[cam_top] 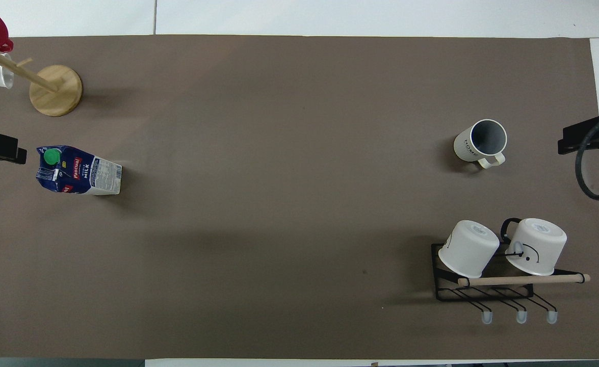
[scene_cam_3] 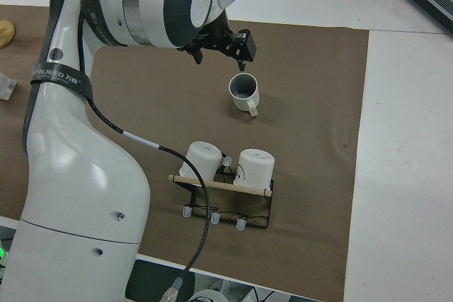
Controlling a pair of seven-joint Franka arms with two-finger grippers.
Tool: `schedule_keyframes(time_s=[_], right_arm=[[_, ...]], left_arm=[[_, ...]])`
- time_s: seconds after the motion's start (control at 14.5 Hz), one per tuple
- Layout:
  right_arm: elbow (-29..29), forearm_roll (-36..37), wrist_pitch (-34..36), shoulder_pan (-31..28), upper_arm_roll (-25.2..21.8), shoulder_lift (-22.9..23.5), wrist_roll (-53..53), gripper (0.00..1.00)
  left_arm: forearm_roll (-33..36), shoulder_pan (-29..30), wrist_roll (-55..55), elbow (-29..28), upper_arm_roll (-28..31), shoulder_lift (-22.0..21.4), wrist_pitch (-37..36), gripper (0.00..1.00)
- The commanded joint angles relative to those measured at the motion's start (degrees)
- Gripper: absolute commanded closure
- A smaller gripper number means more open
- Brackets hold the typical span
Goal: Place cup and milk on table
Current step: 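Reach the left gripper to the milk carton while the right gripper reaches the mug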
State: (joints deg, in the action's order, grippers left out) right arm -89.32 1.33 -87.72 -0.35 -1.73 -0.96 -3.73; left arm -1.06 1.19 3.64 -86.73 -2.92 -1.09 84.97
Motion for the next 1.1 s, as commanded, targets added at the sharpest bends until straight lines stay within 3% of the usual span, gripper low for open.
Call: schedule_keyframes(time_s=[0.0, 0.48, 0.76, 1.03], right_arm=[[0.2, -0.4, 0.0, -0.2, 0.3, -0.1, -0.9, 0.0], [-0.8, -0.3, -0.9, -0.1, 0.4, -0.4, -0.3, 0.0], [-7.2, -0.4, -12.6, -0.9, 0.4, -1.2, 8.9, 0.0], [-8.3, -0.5, -20.5, -1.0, 0.4, 3.9, 16.1, 0.0]], left_arm=[[-1.5, 0.5, 0.3, -1.9, 0.2, -1.6, 0.0, 0.0], [-1.5, 0.6, 0.4, -2.0, 0.2, -1.8, 0.0, 0.0], [-1.1, 1.7, 0.9, -2.6, 0.5, -2.1, 0.8, 0.0], [-1.0, 2.1, 0.9, -2.7, 0.6, -2.2, 0.6, 0.0]])
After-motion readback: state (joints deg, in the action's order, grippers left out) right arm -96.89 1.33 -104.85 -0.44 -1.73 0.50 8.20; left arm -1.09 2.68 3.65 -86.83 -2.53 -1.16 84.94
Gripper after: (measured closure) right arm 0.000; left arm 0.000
